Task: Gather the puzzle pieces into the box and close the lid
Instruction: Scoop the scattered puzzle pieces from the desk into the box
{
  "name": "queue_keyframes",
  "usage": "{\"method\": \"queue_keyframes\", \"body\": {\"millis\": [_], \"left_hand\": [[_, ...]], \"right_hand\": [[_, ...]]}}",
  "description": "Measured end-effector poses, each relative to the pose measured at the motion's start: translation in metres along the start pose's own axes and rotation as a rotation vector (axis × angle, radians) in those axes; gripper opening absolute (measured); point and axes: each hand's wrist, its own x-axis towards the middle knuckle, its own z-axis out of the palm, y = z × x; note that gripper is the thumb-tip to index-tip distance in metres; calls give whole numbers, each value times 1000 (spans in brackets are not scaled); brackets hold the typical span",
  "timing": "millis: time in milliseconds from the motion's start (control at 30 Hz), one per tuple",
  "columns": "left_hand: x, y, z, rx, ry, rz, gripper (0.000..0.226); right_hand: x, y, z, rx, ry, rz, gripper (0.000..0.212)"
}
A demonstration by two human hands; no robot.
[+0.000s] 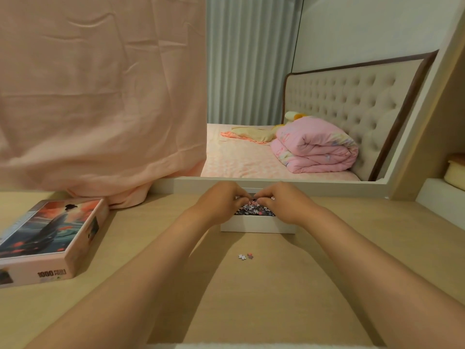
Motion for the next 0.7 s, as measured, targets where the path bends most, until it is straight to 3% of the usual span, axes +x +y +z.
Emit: {"method": "queue_keyframes", "body": {"millis": [200, 367, 700], "left_hand": [[-28, 2, -13, -55, 95, 62, 12], [-59, 11, -12, -59, -162, 13, 7], [-72, 14, 1, -8, -308, 44, 19]], "right_hand": [[-25, -12, -3, 65, 4, -99, 10], [-54, -24, 15, 49, -269, -140, 20], [-64, -18, 28, 49, -236, -129, 9]]}}
